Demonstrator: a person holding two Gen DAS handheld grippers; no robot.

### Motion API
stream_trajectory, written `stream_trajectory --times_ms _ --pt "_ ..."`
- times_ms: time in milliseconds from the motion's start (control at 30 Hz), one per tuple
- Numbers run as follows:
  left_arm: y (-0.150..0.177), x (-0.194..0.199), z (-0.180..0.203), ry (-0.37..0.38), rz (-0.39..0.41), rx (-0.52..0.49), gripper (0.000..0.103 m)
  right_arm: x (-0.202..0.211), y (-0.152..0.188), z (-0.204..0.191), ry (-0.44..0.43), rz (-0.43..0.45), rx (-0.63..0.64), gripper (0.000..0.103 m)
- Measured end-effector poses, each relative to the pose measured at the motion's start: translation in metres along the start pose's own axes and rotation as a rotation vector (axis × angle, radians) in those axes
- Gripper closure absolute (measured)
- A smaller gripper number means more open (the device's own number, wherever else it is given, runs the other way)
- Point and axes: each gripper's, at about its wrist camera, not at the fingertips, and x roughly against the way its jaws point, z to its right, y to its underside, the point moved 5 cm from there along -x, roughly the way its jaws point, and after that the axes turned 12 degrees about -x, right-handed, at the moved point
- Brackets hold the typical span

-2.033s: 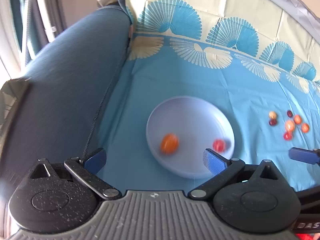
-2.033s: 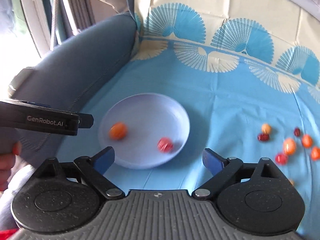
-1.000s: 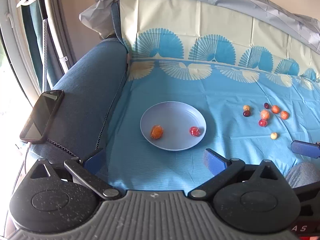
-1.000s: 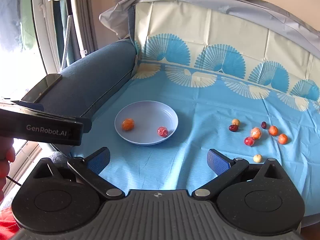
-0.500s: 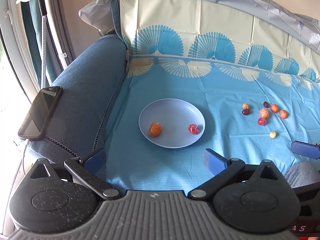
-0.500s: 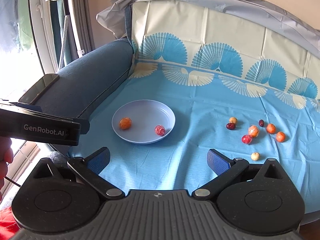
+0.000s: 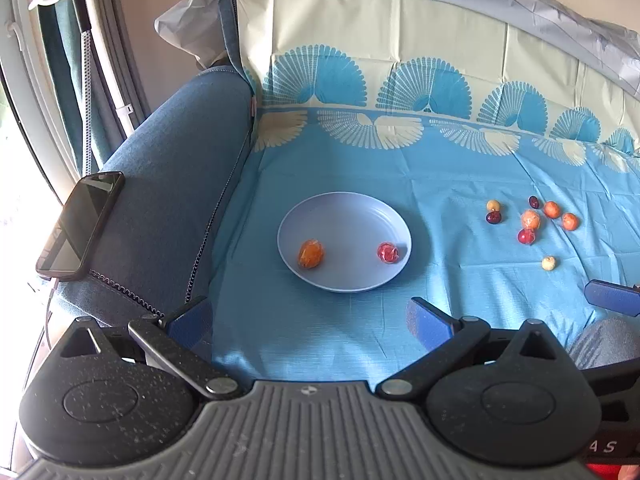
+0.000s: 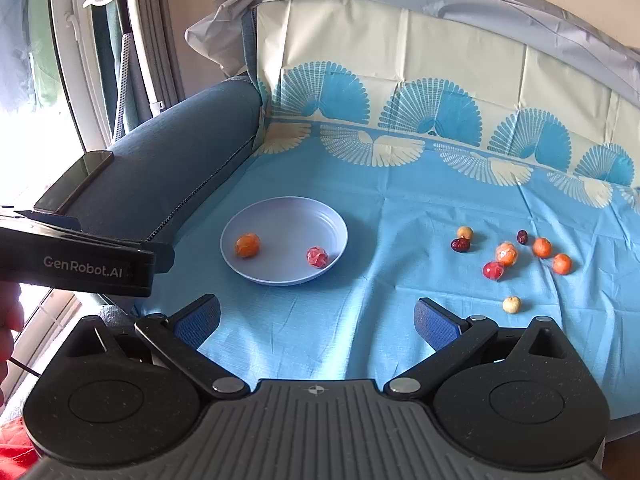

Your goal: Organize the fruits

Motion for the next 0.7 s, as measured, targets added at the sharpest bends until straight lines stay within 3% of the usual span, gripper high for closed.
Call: stream_trajectory --times_ms 433,700 --pt "-0.006 -0.005 0.001 -0.006 -0.033 -0.009 0.0 -0.007 -0.003 0.019 0.026 0.002 -0.077 0.001" --pt "-0.015 -0.019 0.017 0.001 -0.042 -0.055 0.0 -0.012 -0.004 0.055 0.1 0.027 -0.161 0.001"
